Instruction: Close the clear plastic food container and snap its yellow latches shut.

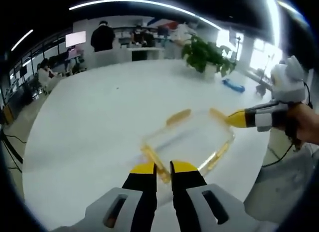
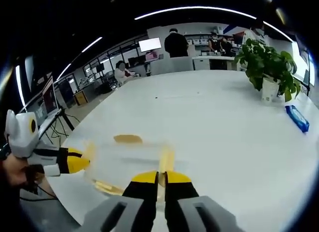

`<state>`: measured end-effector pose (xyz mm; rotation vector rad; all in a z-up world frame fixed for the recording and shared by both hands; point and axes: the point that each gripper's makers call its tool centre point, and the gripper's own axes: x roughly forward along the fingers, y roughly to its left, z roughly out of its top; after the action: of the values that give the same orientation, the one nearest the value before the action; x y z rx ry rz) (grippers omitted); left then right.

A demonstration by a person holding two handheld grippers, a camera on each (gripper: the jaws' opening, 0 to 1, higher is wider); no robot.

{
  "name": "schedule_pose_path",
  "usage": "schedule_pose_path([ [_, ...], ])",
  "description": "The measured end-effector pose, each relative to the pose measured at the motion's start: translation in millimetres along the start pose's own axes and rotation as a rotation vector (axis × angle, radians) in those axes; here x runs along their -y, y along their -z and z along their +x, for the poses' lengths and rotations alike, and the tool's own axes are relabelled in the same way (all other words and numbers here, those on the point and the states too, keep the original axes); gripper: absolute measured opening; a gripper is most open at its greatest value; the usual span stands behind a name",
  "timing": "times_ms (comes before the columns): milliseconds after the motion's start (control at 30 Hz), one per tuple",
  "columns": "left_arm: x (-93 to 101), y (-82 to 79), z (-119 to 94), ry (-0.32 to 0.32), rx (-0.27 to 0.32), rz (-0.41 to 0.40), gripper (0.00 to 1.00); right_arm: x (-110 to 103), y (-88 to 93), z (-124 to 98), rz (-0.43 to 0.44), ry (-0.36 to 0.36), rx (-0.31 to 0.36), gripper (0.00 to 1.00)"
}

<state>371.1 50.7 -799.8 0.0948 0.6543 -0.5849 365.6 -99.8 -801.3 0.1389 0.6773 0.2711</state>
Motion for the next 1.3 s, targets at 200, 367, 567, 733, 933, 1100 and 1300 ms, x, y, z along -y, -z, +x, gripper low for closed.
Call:
schedule_pose_path([
  [200, -1.4, 0.2, 0, 0.007, 0.006, -0.014, 0.07, 0, -0.4, 1, 0.008, 0.001, 0.011, 0.0],
  [367, -1.6, 0.6, 0, 0.009, 0.007, -0.022, 0.06, 0, -0.5, 1, 0.013, -0.001, 0.02, 0.0],
  [567, -4.2, 1.4, -2, 0.018, -0.005, -0.029, 0.07, 3, -1.7, -1, 0.056, 0.005, 0.041, 0.0],
  [733, -17.5, 8.7, -5, -0.017, -0.014, -0.04, 0.14, 14, -2.3, -4, 0.028, 0.049, 0.04, 0.03],
  [933, -35.3, 10.8, -11, -0.069, -0.033, -0.086, 0.26, 33, 0.5, -6, -0.073, 0.132, -0.023, 0.1],
  [1100, -27.5, 1.4, -11, -0.009, 0.017, -0.218, 0.27, 12, -11.3, -1, -0.012, -0.006, 0.036, 0.18],
  [1300, -19.3, 1.2, -4, 0.031, 0.01, -0.267, 0.38, 6, -2.4, 10, -0.008, -0.074, -0.032, 0.3],
])
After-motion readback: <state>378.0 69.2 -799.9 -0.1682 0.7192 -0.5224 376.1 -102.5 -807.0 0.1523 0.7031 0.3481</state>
